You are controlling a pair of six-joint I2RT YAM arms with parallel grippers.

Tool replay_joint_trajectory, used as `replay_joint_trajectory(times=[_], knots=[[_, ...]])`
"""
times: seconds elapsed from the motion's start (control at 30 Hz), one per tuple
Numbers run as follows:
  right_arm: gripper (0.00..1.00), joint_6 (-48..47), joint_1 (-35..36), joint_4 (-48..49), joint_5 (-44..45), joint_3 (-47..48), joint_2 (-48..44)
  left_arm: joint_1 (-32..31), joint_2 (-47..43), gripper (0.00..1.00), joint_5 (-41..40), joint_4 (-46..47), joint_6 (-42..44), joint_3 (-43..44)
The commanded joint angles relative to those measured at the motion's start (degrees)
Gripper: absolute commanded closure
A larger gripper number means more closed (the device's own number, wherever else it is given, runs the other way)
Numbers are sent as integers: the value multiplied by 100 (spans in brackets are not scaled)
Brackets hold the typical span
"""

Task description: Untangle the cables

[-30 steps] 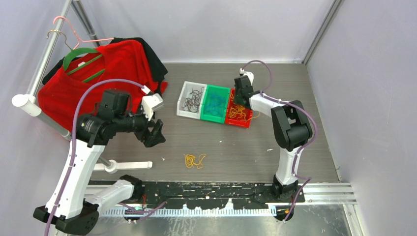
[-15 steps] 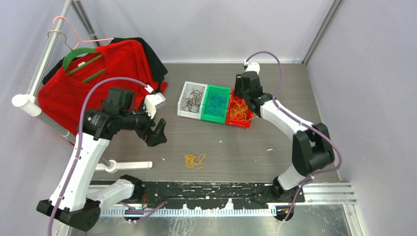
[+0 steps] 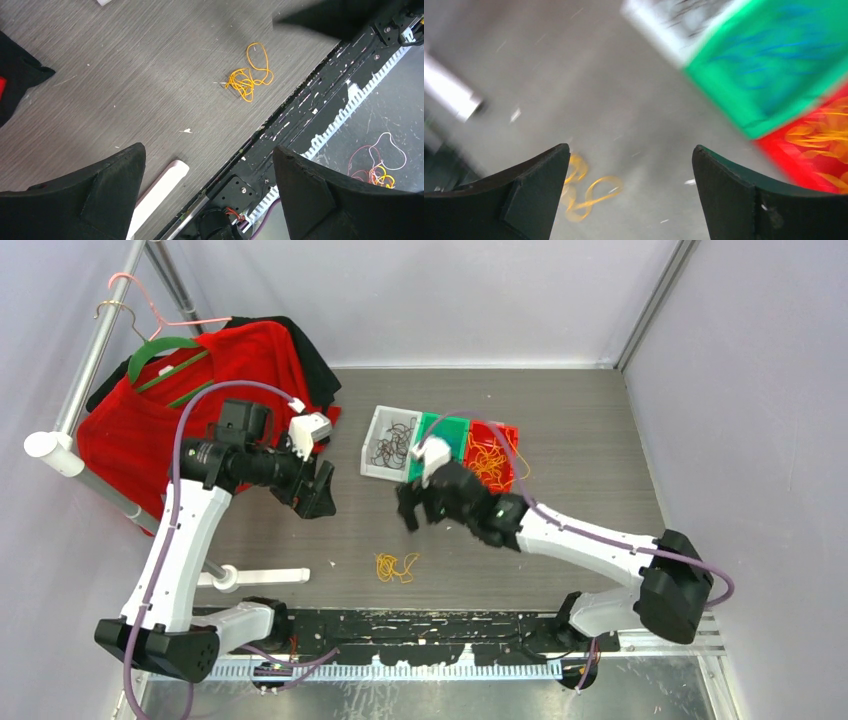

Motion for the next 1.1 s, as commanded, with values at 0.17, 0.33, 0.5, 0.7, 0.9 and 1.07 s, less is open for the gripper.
replay_joint_trajectory(times=[0.17, 0.33, 0.5, 0.7, 0.9, 1.07], knots=[[26, 238, 1545, 761, -1071, -224, 1131, 209, -48, 2, 265, -99, 142, 11], [43, 317, 1625, 612, -1056, 205, 2100, 206, -157, 2, 275, -160, 153, -3], [80, 370, 1602, 288, -897, 531, 2183, 206, -216, 2, 316, -199, 185, -30], [99, 362, 1265, 41, -870, 527, 1333, 208, -220, 3, 327, -166, 231, -136], [99, 480, 338, -373, -1168, 545, 393, 206, -208, 3, 385, -141, 207, -118], [99, 566, -1007, -873, -892, 820, -41, 206, -226, 3, 409, -161, 197, -88]])
